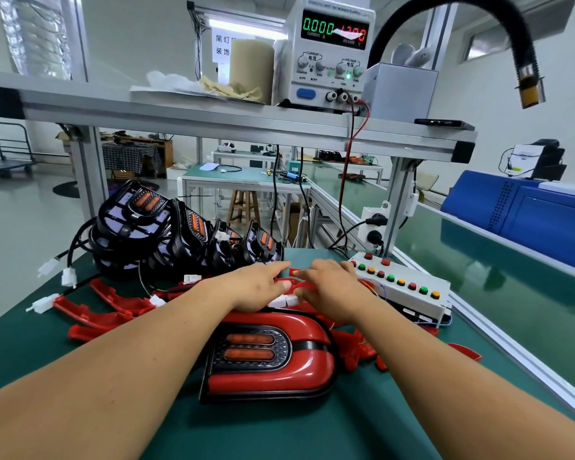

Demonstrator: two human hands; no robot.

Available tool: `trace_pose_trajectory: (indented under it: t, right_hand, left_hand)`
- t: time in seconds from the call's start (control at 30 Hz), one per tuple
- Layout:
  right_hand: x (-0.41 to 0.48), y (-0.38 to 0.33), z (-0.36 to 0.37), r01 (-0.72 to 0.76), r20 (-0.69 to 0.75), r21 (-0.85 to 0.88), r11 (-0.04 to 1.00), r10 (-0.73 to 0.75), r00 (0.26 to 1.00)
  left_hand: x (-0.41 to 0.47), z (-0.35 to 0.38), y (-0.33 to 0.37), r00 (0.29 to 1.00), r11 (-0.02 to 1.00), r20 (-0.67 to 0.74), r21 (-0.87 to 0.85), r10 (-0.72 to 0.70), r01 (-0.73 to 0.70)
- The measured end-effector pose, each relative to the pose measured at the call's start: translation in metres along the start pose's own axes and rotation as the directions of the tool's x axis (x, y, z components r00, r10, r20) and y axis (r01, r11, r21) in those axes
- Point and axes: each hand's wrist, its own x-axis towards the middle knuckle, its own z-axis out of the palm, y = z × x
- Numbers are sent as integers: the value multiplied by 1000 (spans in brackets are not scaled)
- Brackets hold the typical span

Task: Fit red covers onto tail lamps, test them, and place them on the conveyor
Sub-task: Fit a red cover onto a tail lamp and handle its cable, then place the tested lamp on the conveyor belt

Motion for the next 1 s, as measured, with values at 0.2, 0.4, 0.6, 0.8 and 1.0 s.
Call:
trace_pose_trajectory:
  t: [0.2, 0.4, 0.6, 0.8, 1.0]
  right_hand:
    - [-15, -19, -7, 49, 3, 347, 937, -54, 999]
    - [-27, -36, -2, 81, 150, 435, 897, -161, 975]
    - [-21, -43, -3, 67, 232, 372, 926, -162, 959]
    - [-22, -47, 0, 38, 231, 443, 896, -156, 960]
    - [-26, -47, 2, 76, 145, 499, 863, -169, 975]
  left_hand:
    - [-38, -30, -18, 971, 996, -238, -91, -33, 12]
    - [-104, -31, -75, 915, 983, -363, -103, -176, 149]
    - [-137, -10, -93, 899, 974, -376, -54, -225, 221]
    - [-142, 3, -101, 929, 989, -351, 35, -121, 143]
    - [-129, 16, -133, 853, 918, -360, -32, -379, 394]
